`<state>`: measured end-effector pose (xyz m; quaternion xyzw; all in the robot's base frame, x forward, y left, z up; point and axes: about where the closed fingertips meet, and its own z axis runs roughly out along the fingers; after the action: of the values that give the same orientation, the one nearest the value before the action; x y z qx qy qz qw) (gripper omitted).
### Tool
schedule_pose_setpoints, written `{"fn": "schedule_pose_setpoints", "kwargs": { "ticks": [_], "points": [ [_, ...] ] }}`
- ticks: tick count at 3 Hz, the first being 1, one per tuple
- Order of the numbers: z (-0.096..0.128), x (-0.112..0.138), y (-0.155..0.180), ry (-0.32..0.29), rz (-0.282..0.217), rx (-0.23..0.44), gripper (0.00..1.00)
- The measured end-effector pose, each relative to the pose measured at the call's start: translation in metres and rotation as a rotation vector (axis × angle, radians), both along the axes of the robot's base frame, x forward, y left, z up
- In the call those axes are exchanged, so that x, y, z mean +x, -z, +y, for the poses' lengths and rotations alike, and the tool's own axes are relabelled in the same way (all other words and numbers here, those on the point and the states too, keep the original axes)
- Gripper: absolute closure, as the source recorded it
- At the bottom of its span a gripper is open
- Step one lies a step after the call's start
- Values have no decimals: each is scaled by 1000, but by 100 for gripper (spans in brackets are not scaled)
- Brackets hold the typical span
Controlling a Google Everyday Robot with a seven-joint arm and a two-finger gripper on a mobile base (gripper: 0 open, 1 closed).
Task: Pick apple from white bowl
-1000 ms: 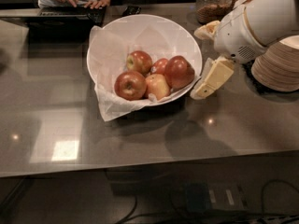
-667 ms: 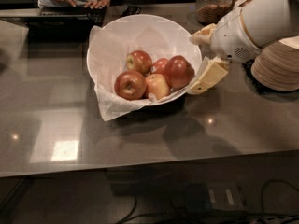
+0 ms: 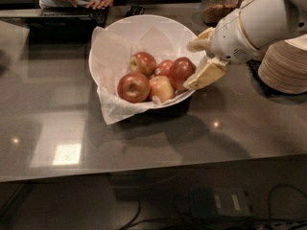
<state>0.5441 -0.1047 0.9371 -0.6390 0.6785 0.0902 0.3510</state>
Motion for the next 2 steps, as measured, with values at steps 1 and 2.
{"fn": "schedule_pose_setpoints", "kwargs": {
  "ticks": [1,2],
  "points": [
    [6,6,2,-15,-1,6,34],
    [10,11,9,-23,11,11,31]
  ]
}}
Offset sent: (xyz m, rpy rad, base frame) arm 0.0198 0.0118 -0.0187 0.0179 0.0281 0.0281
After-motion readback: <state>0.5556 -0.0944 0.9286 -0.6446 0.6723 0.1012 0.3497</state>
